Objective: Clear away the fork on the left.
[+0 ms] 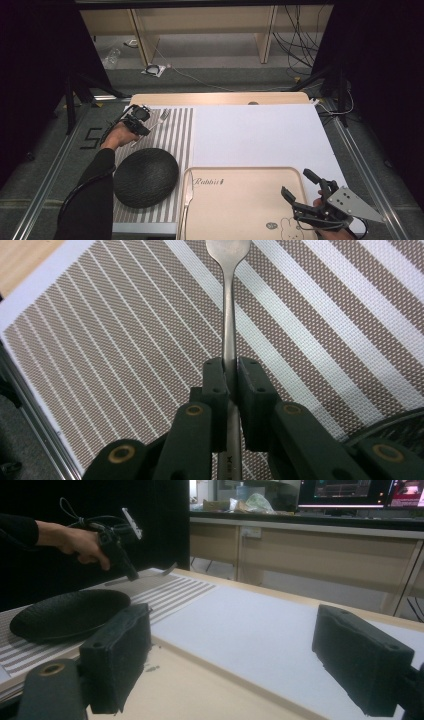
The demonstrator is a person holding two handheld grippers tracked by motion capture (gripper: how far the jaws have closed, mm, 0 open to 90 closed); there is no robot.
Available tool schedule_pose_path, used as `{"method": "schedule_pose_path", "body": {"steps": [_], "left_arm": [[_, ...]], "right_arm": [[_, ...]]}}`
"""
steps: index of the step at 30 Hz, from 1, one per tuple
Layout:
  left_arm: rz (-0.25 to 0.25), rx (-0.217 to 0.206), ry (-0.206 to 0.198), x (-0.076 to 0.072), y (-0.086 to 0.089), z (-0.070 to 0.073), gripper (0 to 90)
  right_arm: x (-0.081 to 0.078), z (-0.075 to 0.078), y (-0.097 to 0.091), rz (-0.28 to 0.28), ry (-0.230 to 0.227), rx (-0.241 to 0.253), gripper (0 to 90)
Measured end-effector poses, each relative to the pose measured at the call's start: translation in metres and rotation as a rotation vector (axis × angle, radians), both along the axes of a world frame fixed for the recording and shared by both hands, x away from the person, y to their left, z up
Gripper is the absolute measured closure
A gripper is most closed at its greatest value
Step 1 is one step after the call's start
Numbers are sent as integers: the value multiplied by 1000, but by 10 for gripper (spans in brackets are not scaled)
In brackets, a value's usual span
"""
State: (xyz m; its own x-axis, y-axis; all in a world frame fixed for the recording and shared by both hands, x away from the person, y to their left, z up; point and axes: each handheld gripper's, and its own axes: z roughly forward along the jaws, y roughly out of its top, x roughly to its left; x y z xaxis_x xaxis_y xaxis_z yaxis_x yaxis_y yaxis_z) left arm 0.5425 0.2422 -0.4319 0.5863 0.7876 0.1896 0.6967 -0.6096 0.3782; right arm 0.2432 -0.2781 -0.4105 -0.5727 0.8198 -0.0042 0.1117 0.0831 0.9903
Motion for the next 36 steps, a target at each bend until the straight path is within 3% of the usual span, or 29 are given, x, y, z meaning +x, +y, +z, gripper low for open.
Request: {"method": "schedule_pose_path", "body": {"steps": [8,11,14,17,22,28,32,36], "left_arm": [[37,-119,-58,-17,-4,24,825],[39,-146,-78,-29,-9,33,825],[38,-215,-95,-42,-11,40,825],[24,-250,-113,-54,-17,45,825],[0,-333,-129,-76,-30,44,825],[-32,-383,-135,-95,-42,40,825],[-58,-386,-122,-102,-52,38,825],[-79,-428,-94,-110,-60,35,825]], "right_arm": [[0,0,1,0,-6,-2,167],[0,0,1,2,-5,-1,168],[-1,0,1,0,-3,0,167],[-1,0,1,0,-1,-6,167],[-2,1,2,1,-3,-4,167],[-2,1,2,2,1,-4,167],[-1,0,2,3,0,-2,167],[-2,1,3,5,-6,-4,167]]}}
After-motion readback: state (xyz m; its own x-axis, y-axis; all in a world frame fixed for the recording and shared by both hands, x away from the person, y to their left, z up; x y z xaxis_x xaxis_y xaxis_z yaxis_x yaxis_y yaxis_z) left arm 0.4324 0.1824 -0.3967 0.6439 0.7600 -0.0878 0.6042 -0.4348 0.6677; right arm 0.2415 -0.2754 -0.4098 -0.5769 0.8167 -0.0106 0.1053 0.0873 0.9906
